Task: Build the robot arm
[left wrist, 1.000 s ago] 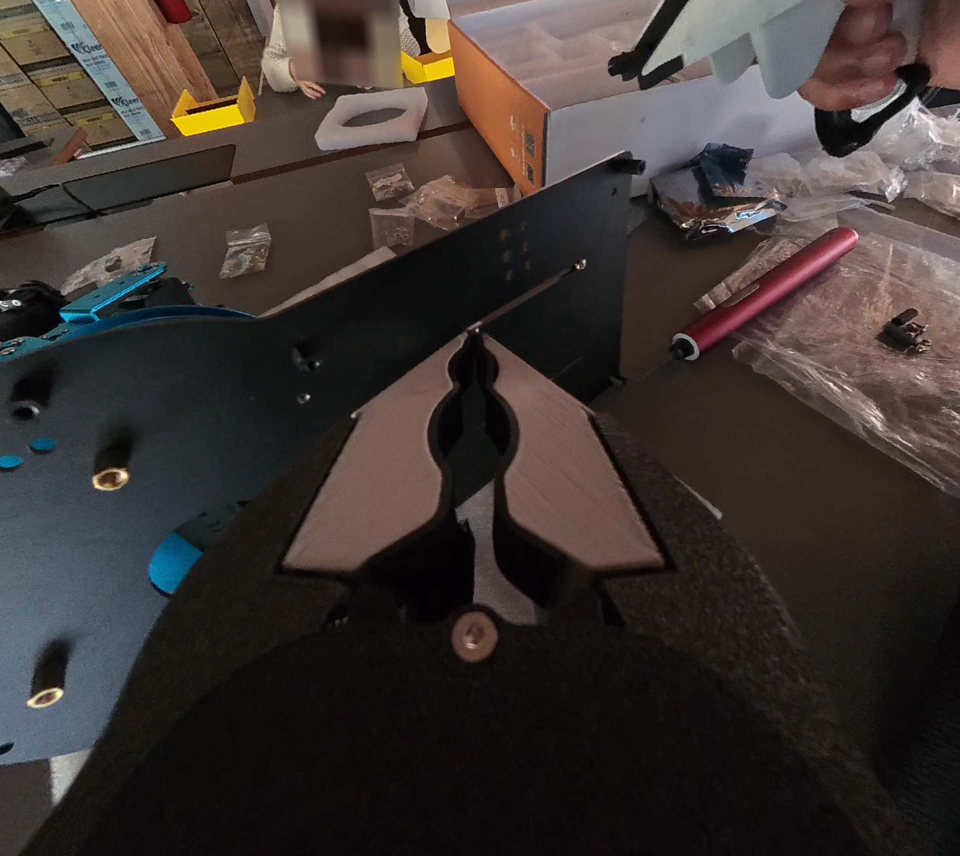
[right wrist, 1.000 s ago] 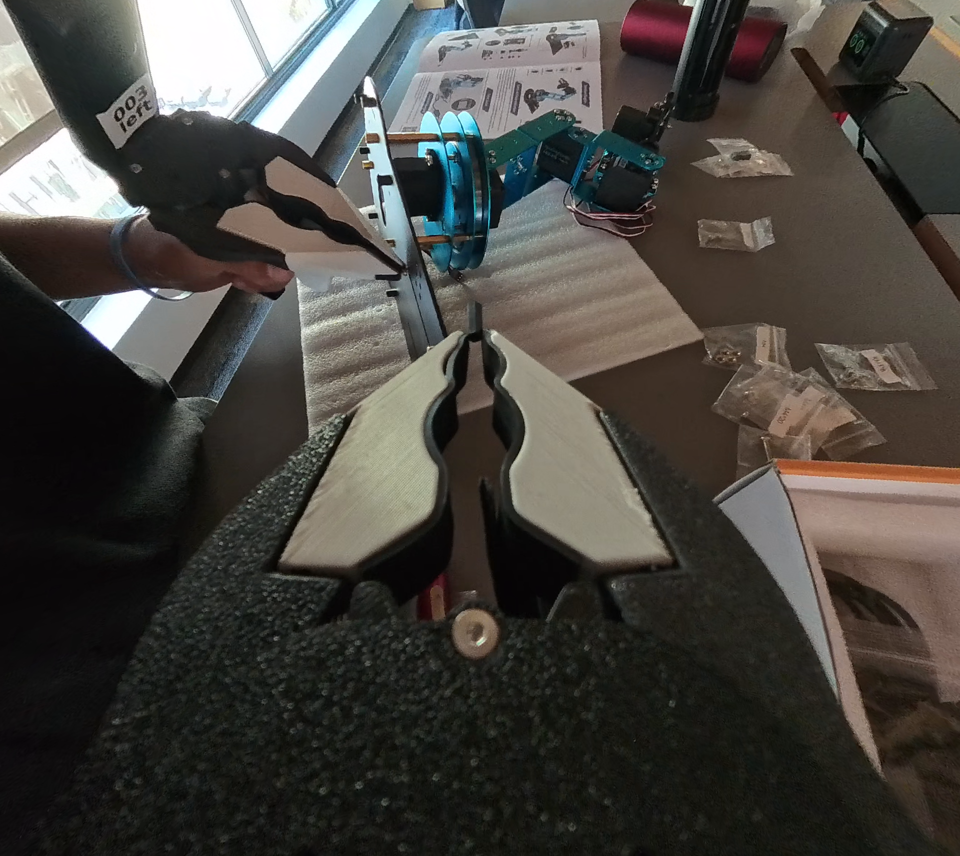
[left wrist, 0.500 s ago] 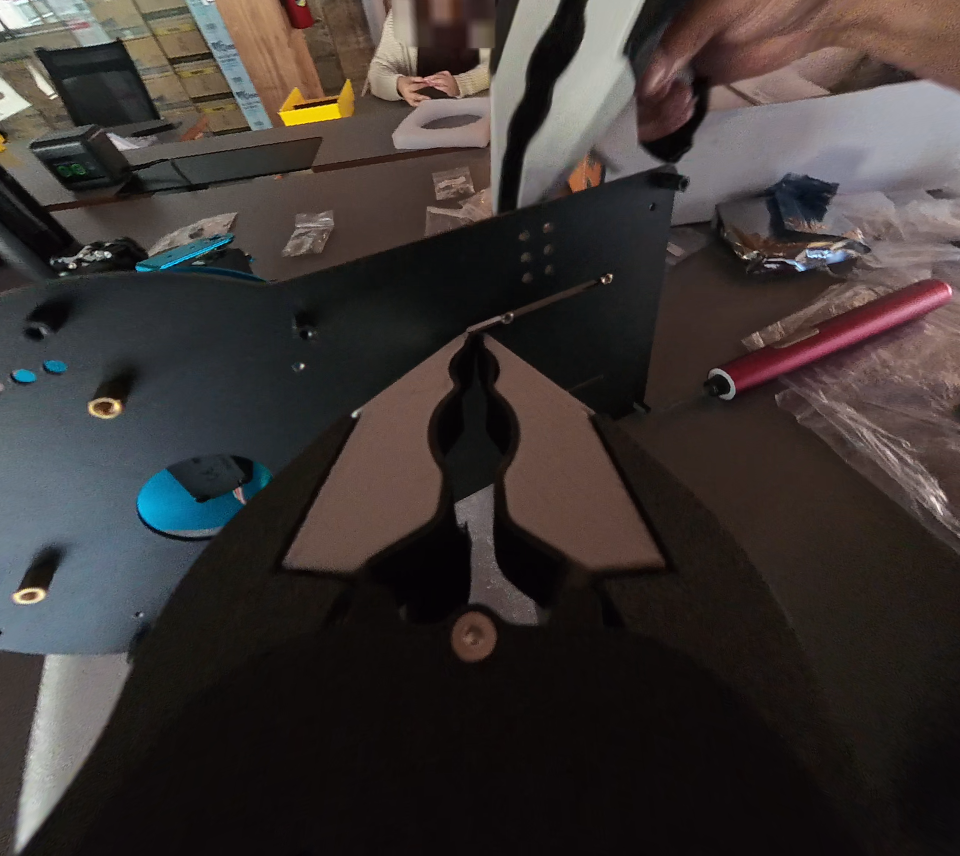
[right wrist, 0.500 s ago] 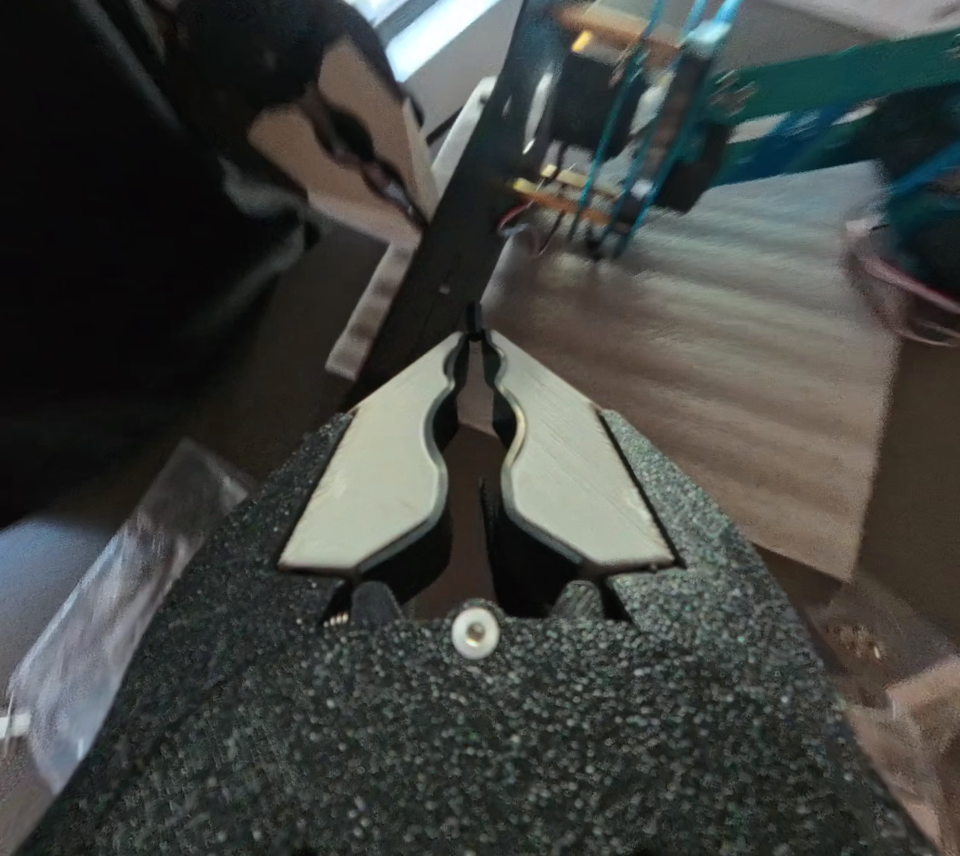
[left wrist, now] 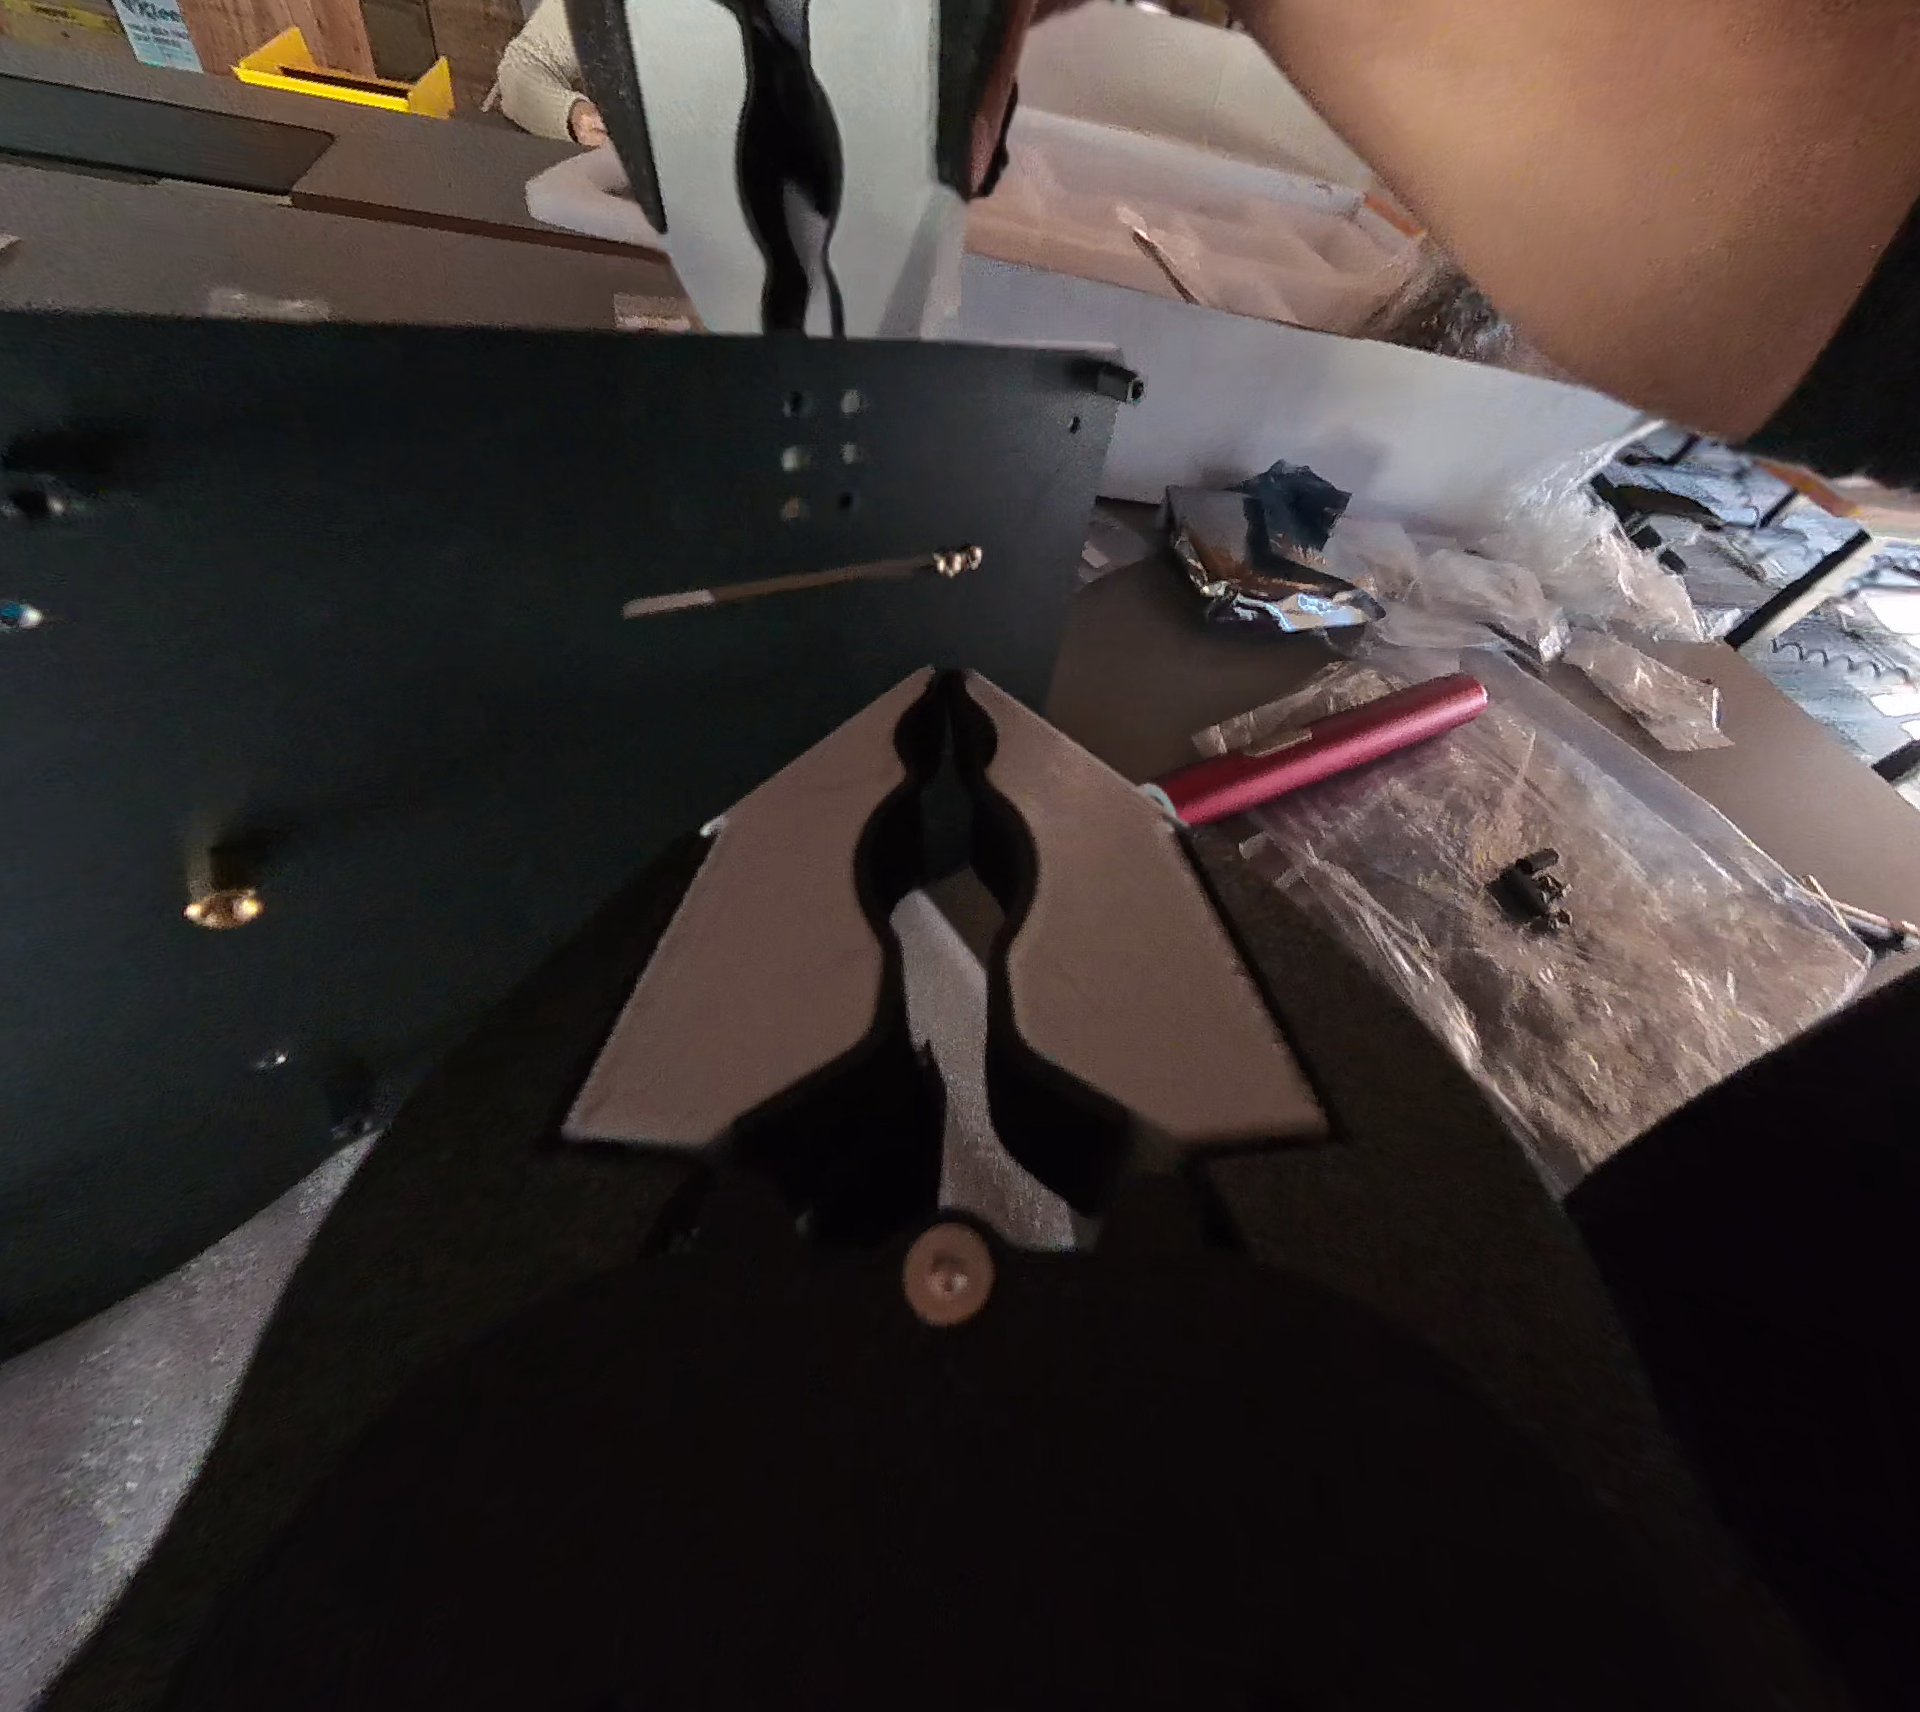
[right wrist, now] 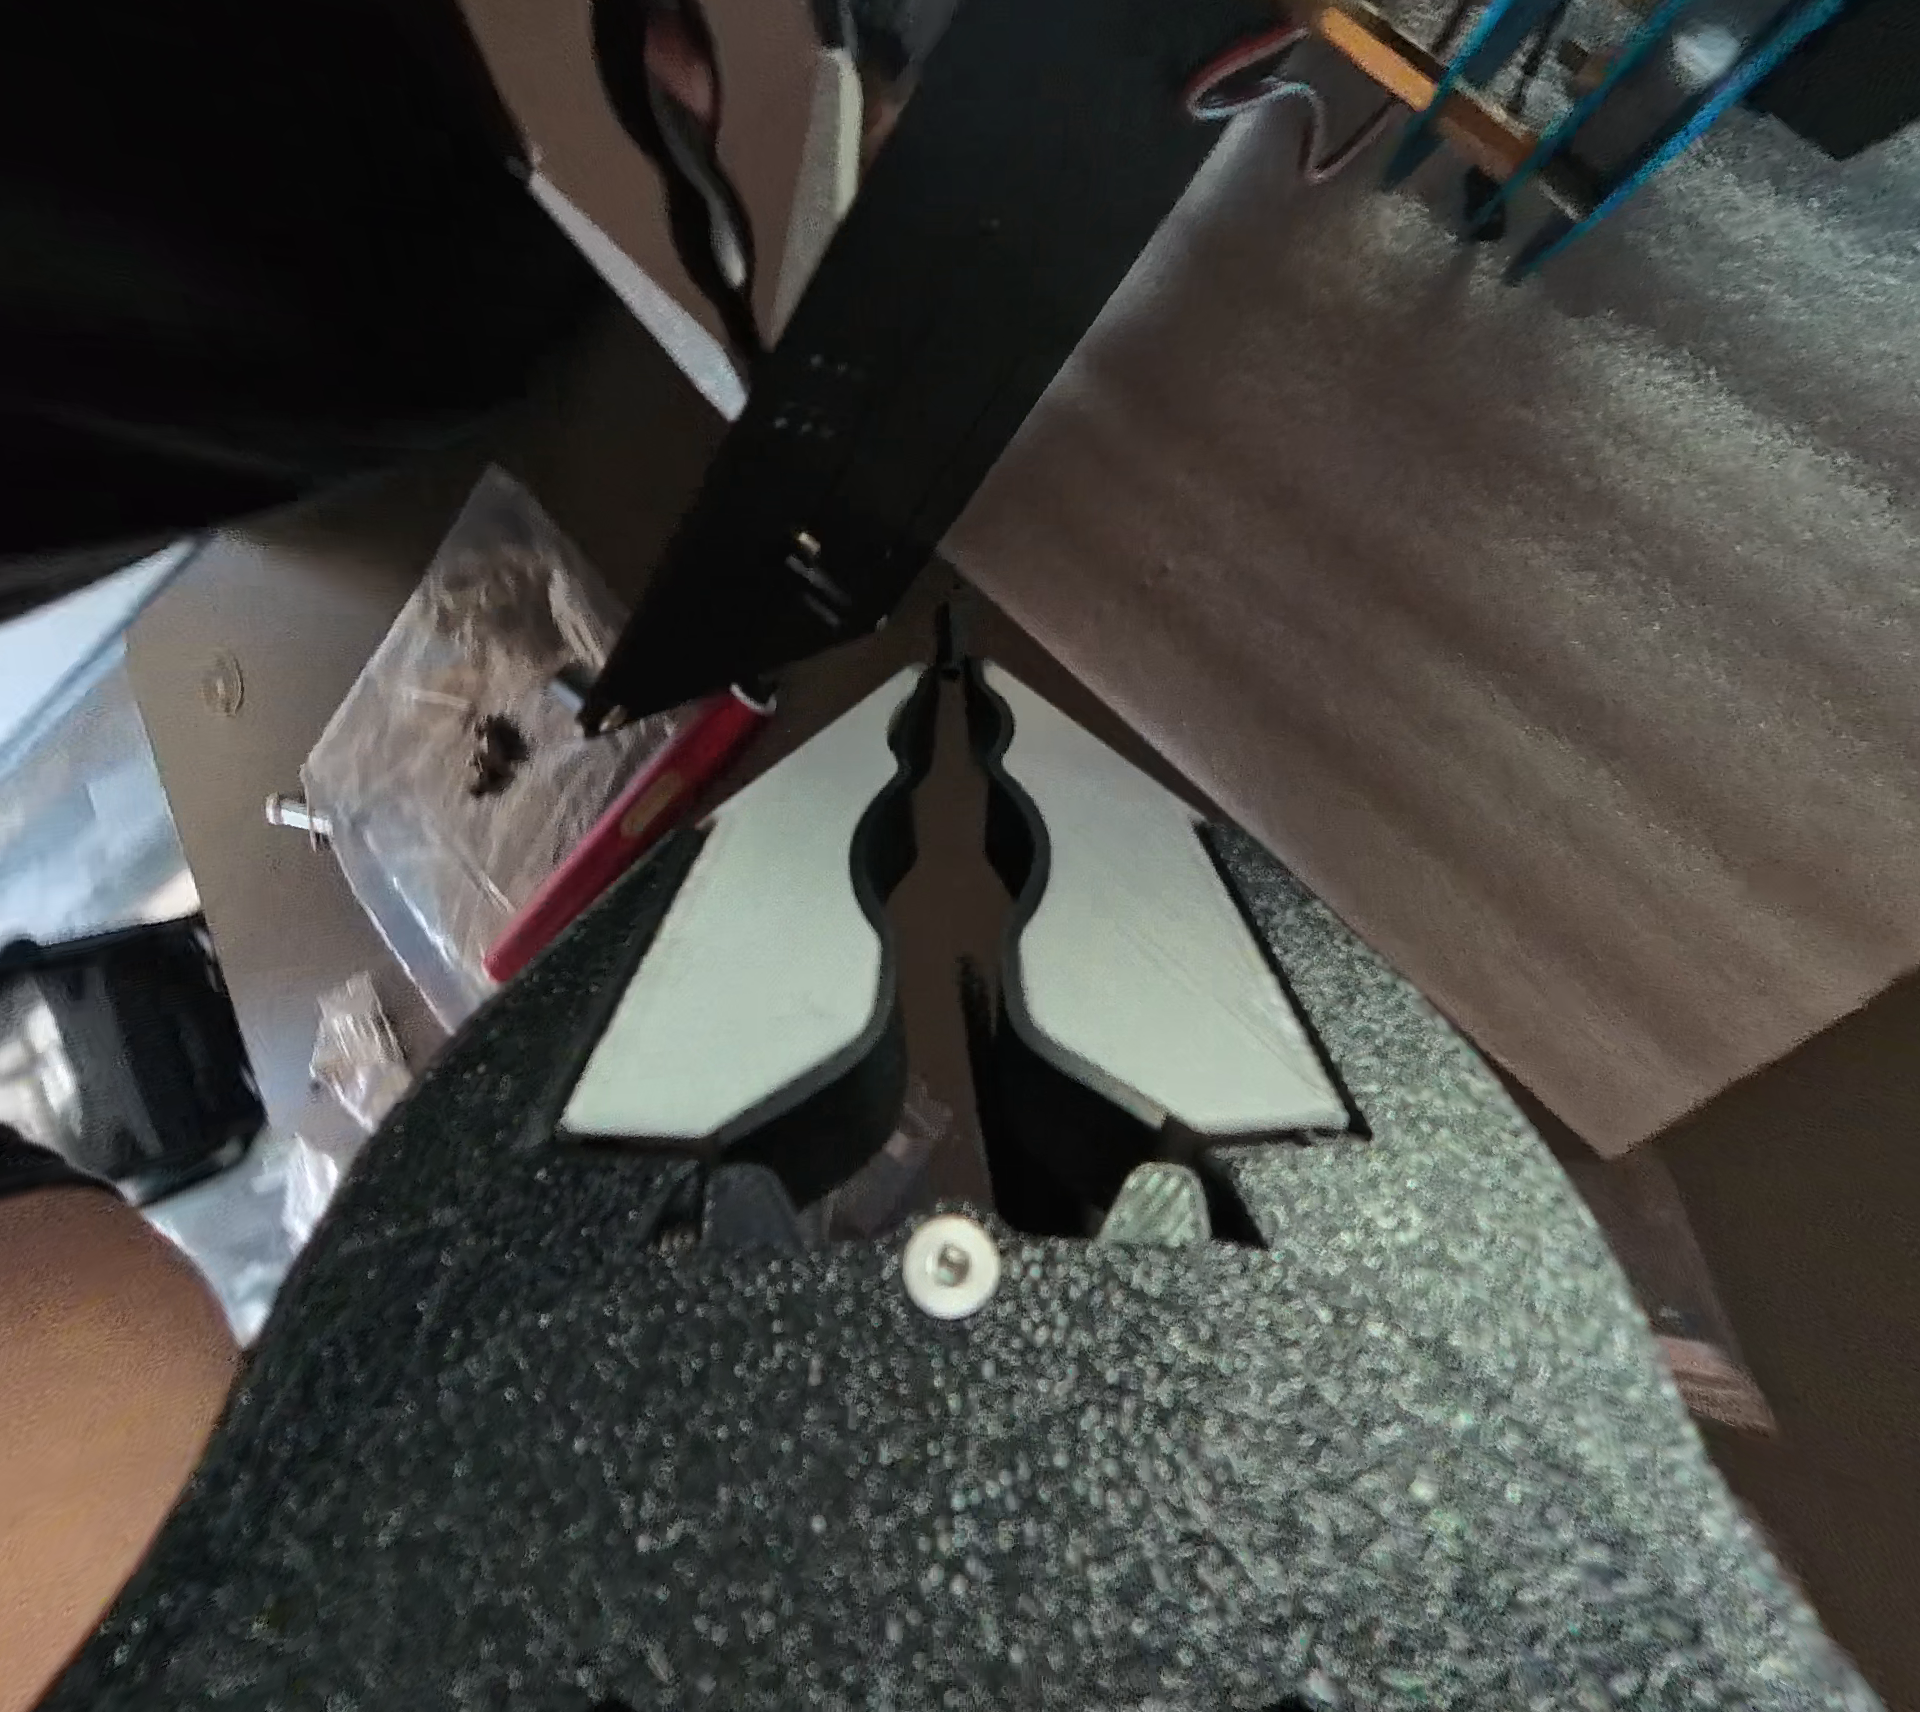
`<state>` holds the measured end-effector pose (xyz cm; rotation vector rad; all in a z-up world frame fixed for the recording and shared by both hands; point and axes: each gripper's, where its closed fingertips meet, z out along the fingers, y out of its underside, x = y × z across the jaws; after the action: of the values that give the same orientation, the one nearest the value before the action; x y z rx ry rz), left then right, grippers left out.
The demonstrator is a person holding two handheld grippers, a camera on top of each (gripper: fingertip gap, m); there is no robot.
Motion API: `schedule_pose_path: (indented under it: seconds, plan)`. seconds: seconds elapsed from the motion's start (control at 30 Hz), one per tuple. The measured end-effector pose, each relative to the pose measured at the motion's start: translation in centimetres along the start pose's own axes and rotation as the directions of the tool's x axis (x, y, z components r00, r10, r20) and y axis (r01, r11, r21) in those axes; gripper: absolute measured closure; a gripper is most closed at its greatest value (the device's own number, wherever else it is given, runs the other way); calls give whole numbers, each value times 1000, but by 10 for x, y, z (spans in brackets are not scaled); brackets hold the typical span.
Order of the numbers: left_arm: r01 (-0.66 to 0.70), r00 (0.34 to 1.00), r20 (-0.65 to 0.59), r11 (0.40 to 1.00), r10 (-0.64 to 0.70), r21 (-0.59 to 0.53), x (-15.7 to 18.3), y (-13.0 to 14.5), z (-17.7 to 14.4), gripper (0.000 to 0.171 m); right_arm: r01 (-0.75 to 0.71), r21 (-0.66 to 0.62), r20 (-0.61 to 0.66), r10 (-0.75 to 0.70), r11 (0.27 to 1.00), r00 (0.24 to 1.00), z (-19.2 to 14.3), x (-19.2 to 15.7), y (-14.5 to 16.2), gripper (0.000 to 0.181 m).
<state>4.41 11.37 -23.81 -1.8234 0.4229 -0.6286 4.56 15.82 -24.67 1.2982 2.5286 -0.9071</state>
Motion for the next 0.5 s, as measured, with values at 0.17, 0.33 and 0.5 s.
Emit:
schedule_pose_path:
  seconds: [0.17,0.33,0.5]
  plan:
    - [17,1000,-12,999,-16,34,1,-10,6,171,260,-28,66,-257,965,964,-6,1,-3,176]
    - [23,999,-45,999,-22,29,6,-11,10,171,433,82,171,-441,898,881,-1,-5,0,176]
    - [42,997,-59,998,-39,41,8,-15,13,171,488,225,182,-528,843,829,-5,-11,-11,178]
